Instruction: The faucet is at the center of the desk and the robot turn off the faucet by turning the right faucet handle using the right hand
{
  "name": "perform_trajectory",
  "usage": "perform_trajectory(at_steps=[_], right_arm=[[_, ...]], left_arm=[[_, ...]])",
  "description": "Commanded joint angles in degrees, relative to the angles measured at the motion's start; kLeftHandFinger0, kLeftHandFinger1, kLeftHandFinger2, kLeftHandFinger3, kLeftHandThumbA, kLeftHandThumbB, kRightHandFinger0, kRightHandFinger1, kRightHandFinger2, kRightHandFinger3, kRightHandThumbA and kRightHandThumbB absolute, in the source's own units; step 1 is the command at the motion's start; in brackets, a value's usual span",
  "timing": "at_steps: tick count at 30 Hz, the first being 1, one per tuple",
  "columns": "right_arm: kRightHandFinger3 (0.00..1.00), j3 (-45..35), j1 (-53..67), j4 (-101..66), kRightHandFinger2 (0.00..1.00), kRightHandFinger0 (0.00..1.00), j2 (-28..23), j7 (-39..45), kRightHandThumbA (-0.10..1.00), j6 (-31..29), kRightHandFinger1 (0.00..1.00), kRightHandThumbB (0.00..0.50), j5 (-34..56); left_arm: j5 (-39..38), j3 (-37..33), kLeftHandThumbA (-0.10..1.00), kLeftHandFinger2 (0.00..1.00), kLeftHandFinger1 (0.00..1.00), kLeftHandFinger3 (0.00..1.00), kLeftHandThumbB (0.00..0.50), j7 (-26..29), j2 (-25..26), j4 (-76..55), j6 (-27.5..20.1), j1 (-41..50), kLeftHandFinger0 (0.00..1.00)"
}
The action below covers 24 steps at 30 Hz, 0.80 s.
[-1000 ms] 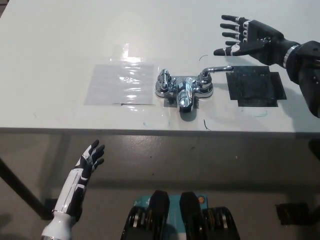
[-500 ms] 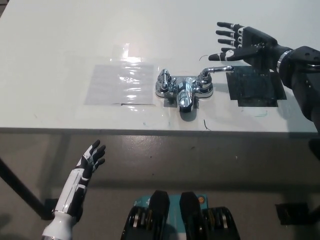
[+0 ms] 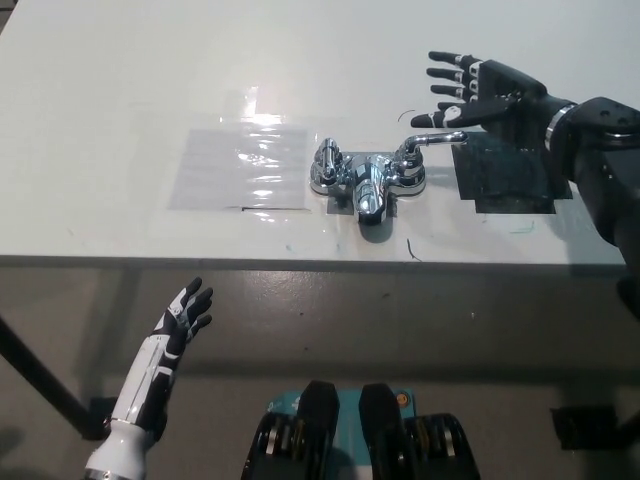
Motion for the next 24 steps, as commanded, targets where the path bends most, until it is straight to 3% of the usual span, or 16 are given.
perform_trajectory(at_steps=[1, 7, 16, 24], right_arm=[[1.0, -0.52, -2.54, -0.14, 1.0, 1.0, -0.48, -0.47, 1.0, -0.76, 1.0, 0.434, -0.31], [1.0, -0.71, -2.0, 0.09, 1.0, 1.0, 0.08, -1.96, 1.0, -0.34, 1.0, 0.365, -0.59], [1.0, -0.21, -0.97, 0.46, 1.0, 1.0, 0.22, -1.79, 1.0, -0.48, 1.0, 0.392, -1.43], [1.0, -0.35, -0.43, 0.5, 1.0, 1.0, -0.26, -2.18, 1.0, -0.6, 1.0, 0.376, -1.77]], left_arm=[[-0.41, -0.12, 0.97, 1.0, 1.0, 1.0, 0.266, -1.31, 0.94, -1.82, -1.58, -1.04, 1.0], [0.04, -0.26, 0.98, 1.0, 1.0, 1.0, 0.27, -1.11, 0.82, -1.42, -1.87, -1.33, 1.0], [-0.42, -0.29, 0.97, 1.0, 1.0, 1.0, 0.26, -1.27, 0.93, -1.46, -1.95, -1.29, 1.0], [-0.3, -0.27, 0.97, 1.0, 1.0, 1.0, 0.269, -1.21, 1.05, -1.65, -1.69, -1.56, 1.0]])
